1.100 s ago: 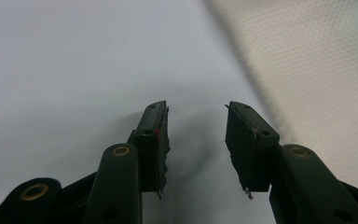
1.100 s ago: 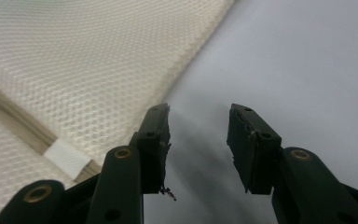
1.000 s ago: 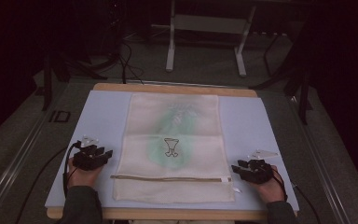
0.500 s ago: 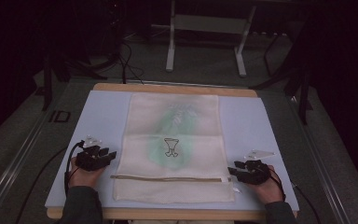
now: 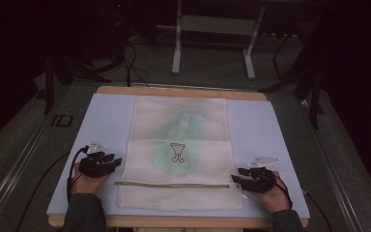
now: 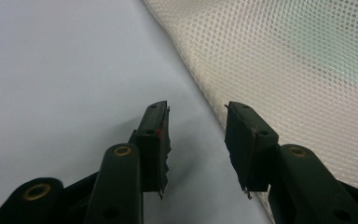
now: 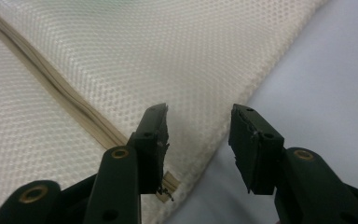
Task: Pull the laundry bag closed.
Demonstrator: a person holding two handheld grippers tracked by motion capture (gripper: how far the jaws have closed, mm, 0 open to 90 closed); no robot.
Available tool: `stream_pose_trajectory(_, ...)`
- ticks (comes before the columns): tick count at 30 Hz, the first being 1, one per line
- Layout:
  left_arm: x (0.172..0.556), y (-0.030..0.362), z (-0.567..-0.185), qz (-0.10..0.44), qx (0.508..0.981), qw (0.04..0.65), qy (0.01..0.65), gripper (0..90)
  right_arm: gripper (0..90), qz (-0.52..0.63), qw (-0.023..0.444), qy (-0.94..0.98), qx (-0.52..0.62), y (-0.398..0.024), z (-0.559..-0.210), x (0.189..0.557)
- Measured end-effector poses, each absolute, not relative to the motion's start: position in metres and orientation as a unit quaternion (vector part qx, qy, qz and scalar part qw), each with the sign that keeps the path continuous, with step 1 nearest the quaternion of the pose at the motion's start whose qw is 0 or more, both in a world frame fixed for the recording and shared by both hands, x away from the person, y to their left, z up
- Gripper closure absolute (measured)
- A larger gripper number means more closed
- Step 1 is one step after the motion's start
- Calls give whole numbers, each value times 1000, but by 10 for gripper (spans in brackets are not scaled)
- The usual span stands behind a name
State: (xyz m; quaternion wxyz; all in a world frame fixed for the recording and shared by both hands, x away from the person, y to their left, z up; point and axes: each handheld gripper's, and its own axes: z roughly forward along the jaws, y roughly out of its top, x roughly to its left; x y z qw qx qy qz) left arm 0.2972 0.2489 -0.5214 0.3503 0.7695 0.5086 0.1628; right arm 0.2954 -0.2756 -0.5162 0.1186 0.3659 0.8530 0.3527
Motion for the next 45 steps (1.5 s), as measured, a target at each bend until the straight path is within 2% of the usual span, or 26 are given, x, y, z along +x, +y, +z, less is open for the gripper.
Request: stream_pose_trajectory(45, 296, 250, -518, 168, 766, 352, 511, 595, 557, 378, 92, 866, 315, -236, -507, 293)
